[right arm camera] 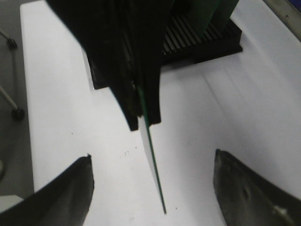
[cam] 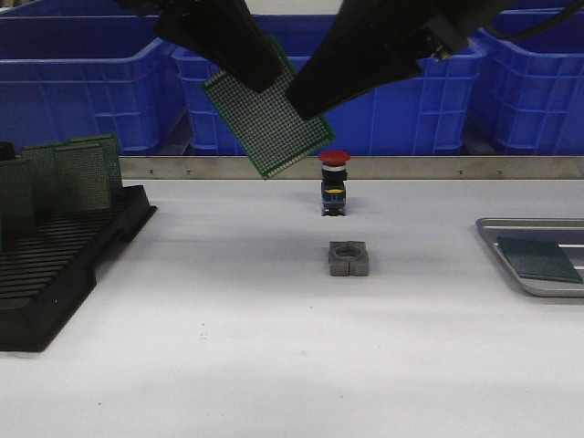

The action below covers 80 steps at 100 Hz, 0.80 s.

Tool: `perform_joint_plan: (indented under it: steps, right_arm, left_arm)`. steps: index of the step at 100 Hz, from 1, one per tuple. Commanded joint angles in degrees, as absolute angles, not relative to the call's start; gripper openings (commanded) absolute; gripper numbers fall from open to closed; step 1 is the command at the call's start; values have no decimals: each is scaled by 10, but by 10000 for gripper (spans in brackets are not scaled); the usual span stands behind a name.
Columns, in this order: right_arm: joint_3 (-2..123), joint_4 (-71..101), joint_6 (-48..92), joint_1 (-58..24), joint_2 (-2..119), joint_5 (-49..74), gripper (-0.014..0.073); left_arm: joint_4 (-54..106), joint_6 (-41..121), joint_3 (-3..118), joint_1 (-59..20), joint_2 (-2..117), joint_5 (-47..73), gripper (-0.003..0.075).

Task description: Place circuit board on tray

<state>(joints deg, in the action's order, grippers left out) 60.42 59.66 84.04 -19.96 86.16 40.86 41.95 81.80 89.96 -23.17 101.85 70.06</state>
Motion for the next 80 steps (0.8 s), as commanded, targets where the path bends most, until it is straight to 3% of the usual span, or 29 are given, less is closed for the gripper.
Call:
perform_joint_plan:
  steps: [1, 9, 18, 38, 49, 65, 72, 80]
  right_arm:
    - [621, 673, 868, -200, 863, 405, 544]
    - [621, 687, 876, -200, 883, 409, 532]
    - [621, 687, 876, -200, 900, 417, 451]
    - [621, 690, 875, -200, 909, 425, 42]
    - [621, 690, 875, -200, 909, 425, -124]
    - [621, 693, 874, -200, 909, 428, -116]
    - [621, 694, 862, -199, 909, 428, -116]
    - [621, 694, 839, -197, 909, 428, -116]
  left_arm:
    - [460, 817, 912, -237, 988, 731, -20]
    - [460, 817, 912, -237, 988, 731, -20]
    - [460, 817, 912, -237, 988, 731, -20]
    - [460, 817, 912, -237, 988, 731, -20]
    - [460, 817, 912, -237, 988, 724, -20]
    - [460, 816, 912, -237, 988, 718, 6]
    - [460, 816, 912, -237, 988, 716, 85]
    - [458, 816, 912, -237, 988, 709, 230]
